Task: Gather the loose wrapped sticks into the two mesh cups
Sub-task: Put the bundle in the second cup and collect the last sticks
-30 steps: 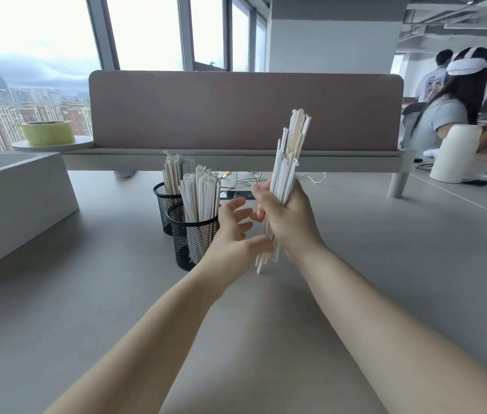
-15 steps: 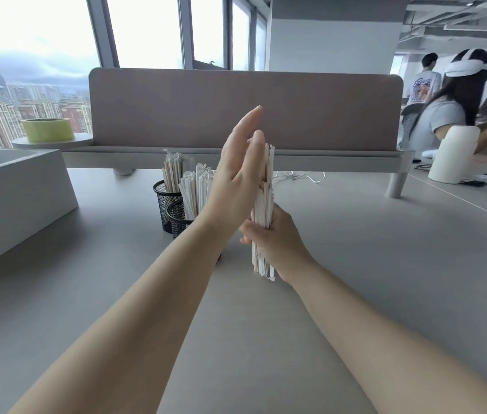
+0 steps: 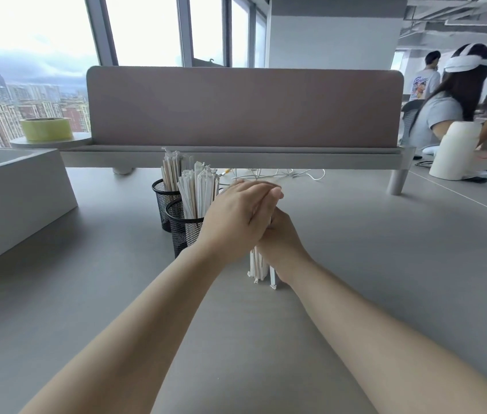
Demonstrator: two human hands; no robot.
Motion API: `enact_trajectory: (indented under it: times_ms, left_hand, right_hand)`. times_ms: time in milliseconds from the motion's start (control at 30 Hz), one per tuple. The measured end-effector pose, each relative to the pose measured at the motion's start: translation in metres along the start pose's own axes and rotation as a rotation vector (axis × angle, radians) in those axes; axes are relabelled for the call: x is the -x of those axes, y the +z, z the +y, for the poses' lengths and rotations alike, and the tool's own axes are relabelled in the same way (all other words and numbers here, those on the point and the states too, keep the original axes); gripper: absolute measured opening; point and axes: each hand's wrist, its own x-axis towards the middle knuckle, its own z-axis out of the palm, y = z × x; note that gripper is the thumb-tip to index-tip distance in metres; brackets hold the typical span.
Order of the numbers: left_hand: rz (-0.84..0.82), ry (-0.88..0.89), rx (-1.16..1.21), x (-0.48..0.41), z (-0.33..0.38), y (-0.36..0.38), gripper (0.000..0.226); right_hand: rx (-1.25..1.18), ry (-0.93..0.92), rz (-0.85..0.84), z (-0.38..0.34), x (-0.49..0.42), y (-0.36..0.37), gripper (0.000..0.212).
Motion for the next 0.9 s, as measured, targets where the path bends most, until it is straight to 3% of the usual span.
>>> enact_trajectory:
  times_ms: [133,233,333,433,500,633,900]
  left_hand:
    - [0.067,0.069,-0.091,0.004,-0.002,-0.004,0.044]
    - [0.323,0.049,-0.137,0.013,-0.01,-0.017,0.039]
    - [0.485,-0.201,-0.156,0.028,-0.025,-0.029,0.067]
    - [0.376,-0.524,0.018,0.042,-0.041,-0.031,0.109]
    - [0.319,-0.636,0.142,0.047,-0.048,-0.029,0.12]
    - [0.227,-0.718,0.285,0.049,-0.059,-0.02,0.11]
    - [0.245,-0.71,0.181,0.044,-0.035,0.007,0.086]
  right_hand:
    - [0.003,-0.002,-0.002,-0.001,0.0,0.001,0.011]
    - [-0.142,0.017,0.06,0.002,-0.002,0.002,0.027]
    - [-0.235,0.038,0.149,0.001,-0.007,0.001,0.037]
    - [-0.392,0.078,0.22,-0.008,-0.014,-0.002,0.032]
    - [-0.515,0.107,0.237,-0.016,-0.018,-0.004,0.027]
    - [-0.768,0.142,0.293,-0.03,-0.027,-0.013,0.033]
    - [-0.982,0.125,0.347,-0.057,-0.027,-0.025,0.036]
